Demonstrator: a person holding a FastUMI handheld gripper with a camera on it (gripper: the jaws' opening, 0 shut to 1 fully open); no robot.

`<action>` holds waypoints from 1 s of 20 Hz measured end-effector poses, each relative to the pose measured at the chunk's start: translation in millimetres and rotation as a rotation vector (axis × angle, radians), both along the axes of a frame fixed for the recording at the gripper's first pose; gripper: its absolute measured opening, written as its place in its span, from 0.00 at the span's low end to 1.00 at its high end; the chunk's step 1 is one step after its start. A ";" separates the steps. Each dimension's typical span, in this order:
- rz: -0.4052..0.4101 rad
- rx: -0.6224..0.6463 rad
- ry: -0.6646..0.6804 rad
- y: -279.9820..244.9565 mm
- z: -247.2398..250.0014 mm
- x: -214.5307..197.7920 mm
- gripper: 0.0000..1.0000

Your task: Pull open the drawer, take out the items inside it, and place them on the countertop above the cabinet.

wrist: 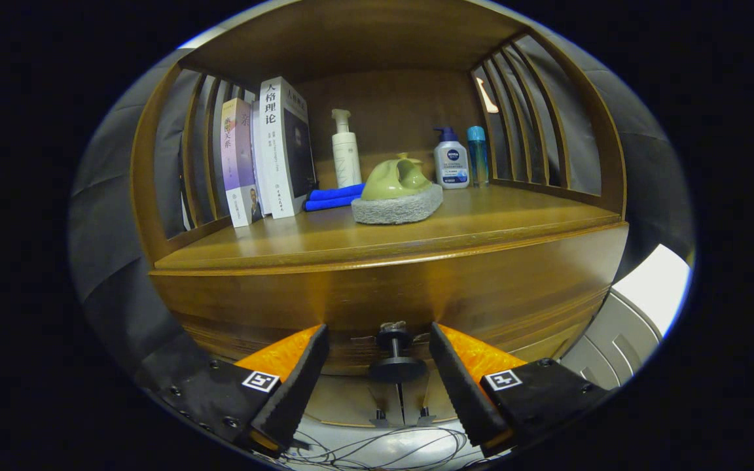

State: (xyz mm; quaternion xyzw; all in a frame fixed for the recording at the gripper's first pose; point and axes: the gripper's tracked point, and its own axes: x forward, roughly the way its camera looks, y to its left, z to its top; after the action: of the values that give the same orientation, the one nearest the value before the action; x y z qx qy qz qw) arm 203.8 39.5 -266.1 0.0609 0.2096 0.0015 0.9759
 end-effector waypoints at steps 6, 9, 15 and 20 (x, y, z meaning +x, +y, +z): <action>0.003 0.047 -0.029 2.2 22.0 -14.9 0.98; -0.006 0.033 -0.089 -2.8 60.3 -38.8 0.98; 0.066 0.021 -0.217 9.2 174.2 -80.8 0.98; 0.058 -0.053 -0.297 2.3 255.1 -121.7 0.98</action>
State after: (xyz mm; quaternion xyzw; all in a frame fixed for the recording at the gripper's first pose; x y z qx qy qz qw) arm 82.0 41.8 -11.0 0.0283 0.0646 0.0334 0.9970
